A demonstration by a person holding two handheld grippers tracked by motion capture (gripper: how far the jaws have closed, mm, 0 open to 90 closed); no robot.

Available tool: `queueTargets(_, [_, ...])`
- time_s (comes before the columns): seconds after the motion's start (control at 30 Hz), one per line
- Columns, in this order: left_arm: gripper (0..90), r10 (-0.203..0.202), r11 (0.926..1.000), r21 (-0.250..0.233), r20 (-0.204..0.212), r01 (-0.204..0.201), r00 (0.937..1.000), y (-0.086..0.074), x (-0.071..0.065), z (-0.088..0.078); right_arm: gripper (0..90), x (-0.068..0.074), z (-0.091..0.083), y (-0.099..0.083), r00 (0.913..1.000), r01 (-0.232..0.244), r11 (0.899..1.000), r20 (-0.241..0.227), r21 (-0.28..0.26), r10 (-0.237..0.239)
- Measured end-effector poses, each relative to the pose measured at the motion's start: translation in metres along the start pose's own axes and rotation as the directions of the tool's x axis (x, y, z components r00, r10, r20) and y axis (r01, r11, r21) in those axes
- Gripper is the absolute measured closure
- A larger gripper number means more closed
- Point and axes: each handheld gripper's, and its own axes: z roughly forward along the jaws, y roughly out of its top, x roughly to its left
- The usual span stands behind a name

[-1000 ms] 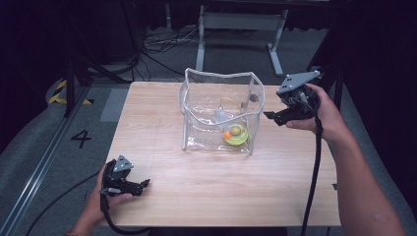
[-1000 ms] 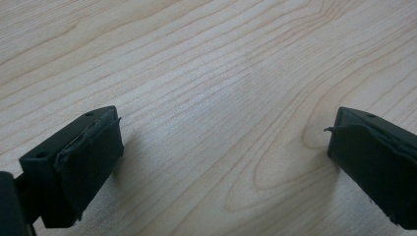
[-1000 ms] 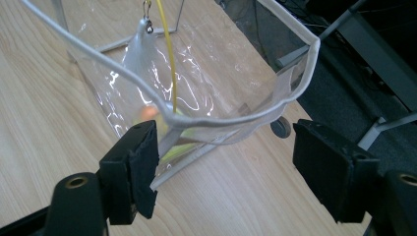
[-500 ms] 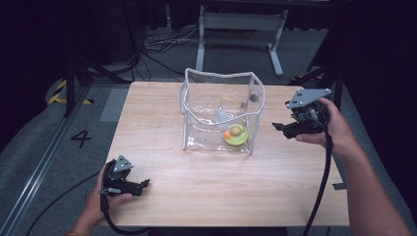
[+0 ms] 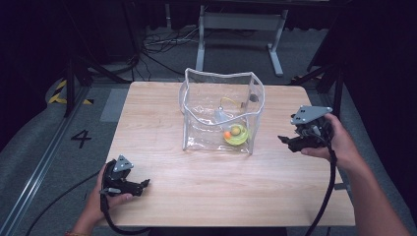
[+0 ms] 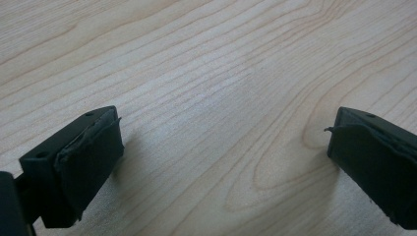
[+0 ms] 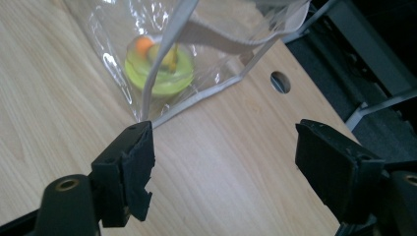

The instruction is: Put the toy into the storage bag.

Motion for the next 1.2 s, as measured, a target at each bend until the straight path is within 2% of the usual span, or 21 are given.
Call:
queueTargets(0.07, [0.5, 0.0, 1.0, 0.0, 0.0, 0.0, 1.0, 0.0, 0.0, 0.0, 22.4, 0.003, 0.003, -0.006, 0.9999, 0.012, 1.0, 0.006, 0.015, -0.012])
queueTargets(0.47, [0.5, 0.0, 1.0, 0.0, 0.0, 0.0, 1.0, 0.0, 0.0, 0.0, 21.4, 0.017, 0.02, -0.048, 0.9998, -0.017, 0.998, -0.01, 0.053, 0.018])
queueTargets(0.73, [0.5, 0.0, 1.0, 0.0, 0.0, 0.0, 1.0, 0.0, 0.0, 0.0, 20.1, 0.026, 0.029, -0.079, 0.9991, -0.041, 0.998, -0.011, 0.052, 0.042])
queueTargets(0.97, [0.5, 0.0, 1.0, 0.0, 0.0, 0.0, 1.0, 0.0, 0.0, 0.0, 19.7, 0.031, 0.032, -0.096, 0.9982, -0.06, 0.997, -0.007, 0.04, 0.06])
queueTargets(1.2, [0.5, 0.001, 1.0, 0.0, 0.0, -0.001, 1.0, 0.0, 0.0, 0.0, 18.2, 0.035, 0.037, -0.122, 0.9935, -0.112, 0.994, -0.018, 0.018, 0.113])
